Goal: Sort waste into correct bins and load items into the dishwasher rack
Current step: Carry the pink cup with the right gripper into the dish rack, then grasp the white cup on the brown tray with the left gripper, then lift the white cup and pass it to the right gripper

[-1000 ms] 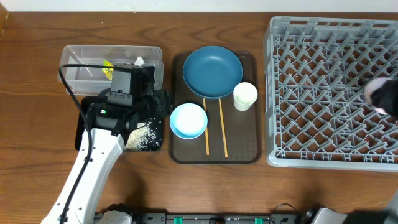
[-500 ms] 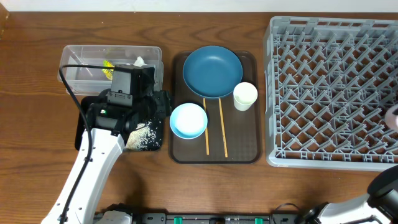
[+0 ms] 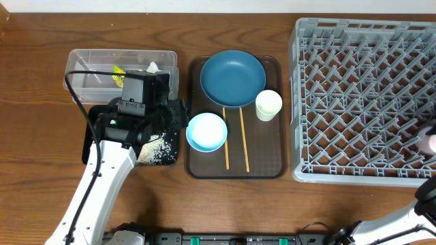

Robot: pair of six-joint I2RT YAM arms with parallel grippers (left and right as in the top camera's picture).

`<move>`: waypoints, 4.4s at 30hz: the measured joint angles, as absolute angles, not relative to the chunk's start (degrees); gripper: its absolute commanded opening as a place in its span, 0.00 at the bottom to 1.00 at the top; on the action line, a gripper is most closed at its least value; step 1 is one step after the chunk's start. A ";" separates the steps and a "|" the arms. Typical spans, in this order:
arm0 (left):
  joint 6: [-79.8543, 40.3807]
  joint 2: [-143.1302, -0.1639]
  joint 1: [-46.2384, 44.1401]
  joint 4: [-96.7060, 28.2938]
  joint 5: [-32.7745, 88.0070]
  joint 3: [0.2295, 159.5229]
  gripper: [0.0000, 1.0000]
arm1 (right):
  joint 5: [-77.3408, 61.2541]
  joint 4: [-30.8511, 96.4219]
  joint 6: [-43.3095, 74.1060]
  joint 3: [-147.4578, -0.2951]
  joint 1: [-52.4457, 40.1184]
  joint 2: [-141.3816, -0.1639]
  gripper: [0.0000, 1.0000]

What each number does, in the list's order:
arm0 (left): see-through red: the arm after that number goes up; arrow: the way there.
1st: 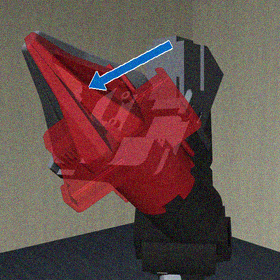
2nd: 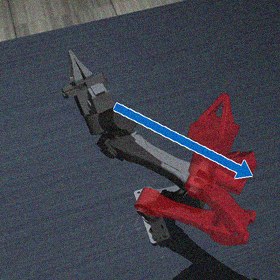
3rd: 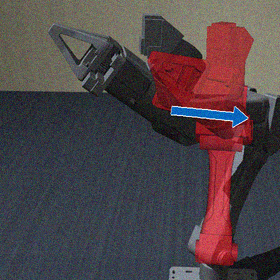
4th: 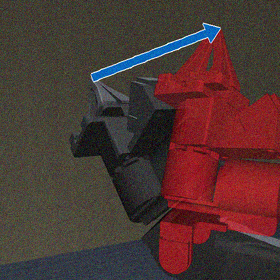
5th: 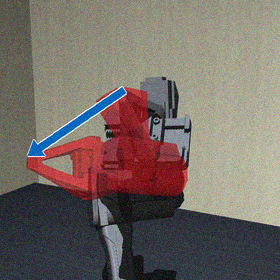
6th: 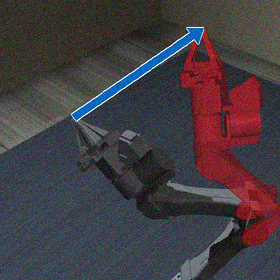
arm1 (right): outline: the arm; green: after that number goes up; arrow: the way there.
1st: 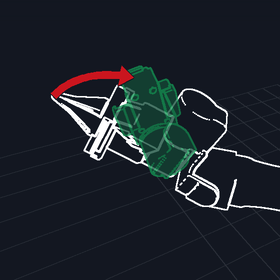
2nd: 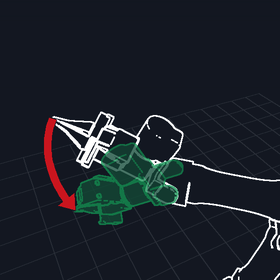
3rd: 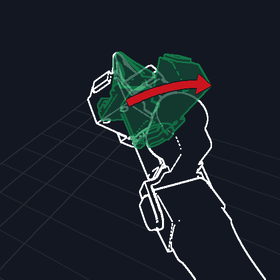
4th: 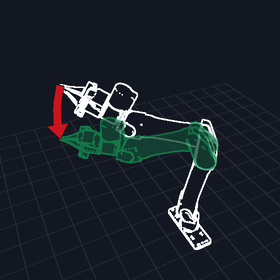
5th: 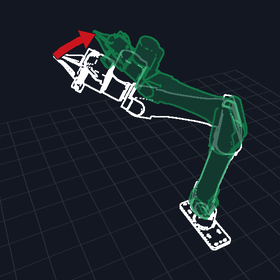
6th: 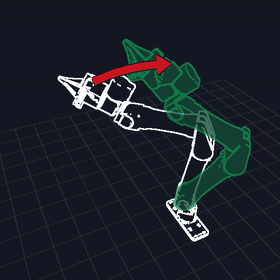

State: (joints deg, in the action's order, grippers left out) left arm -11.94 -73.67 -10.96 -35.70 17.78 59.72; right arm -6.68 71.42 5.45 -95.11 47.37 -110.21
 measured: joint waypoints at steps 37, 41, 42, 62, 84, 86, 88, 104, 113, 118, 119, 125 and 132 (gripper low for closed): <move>-11.97 -73.67 -10.96 -36.18 17.78 59.72 0.64 | -9.63 75.42 6.85 -96.82 47.42 -100.12 0.80; -11.94 -73.67 -10.96 -36.18 17.78 59.72 0.64 | -9.10 75.99 7.05 -96.86 47.42 -99.72 0.77; -11.94 -73.67 -10.96 -36.18 17.78 59.72 0.64 | -9.04 76.18 7.09 -96.86 47.42 -99.74 0.77; -11.94 -82.59 -19.00 -26.72 17.58 63.99 0.64 | -23.64 77.10 -3.75 -96.88 28.21 -99.74 0.83; -12.03 -111.55 -33.82 -20.51 17.65 81.25 0.52 | -23.57 76.93 -4.67 -96.88 23.53 -99.74 0.85; -12.10 -112.38 -34.15 -21.02 17.63 81.25 0.38 | -23.57 76.93 -4.67 -96.88 23.55 -99.74 0.86; -12.05 -113.12 -34.20 -22.26 17.61 81.25 0.30 | -23.57 76.93 -4.67 -96.88 23.55 -99.74 0.87; -11.97 -111.50 -33.06 -33.67 17.69 81.25 0.06 | -23.57 77.34 -5.30 -96.88 23.53 -99.74 1.00; -15.64 -99.00 -22.87 -30.74 31.59 81.34 0.06 | -28.40 77.52 -10.13 -96.60 22.02 -99.74 0.99; -18.83 -99.57 -16.25 -27.11 47.20 81.36 0.06 | -36.80 74.96 -16.16 -92.38 16.51 -99.72 0.99; -19.35 -100.09 -15.38 -26.63 50.22 81.36 0.06 | -38.79 73.84 -17.52 -90.72 14.87 -99.72 0.99; -20.80 -102.48 -14.04 -26.48 63.55 81.36 0.06 | -51.16 63.86 -23.49 -80.79 5.45 -99.79 0.97; -21.06 -102.63 -14.20 -26.52 72.88 81.36 0.06 | -62.30 50.39 -26.33 -75.46 -2.59 -99.81 0.97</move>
State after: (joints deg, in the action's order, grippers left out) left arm -21.06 -102.63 -14.20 -26.52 72.88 81.36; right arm -62.30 50.39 -26.33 -75.46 -2.59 -99.81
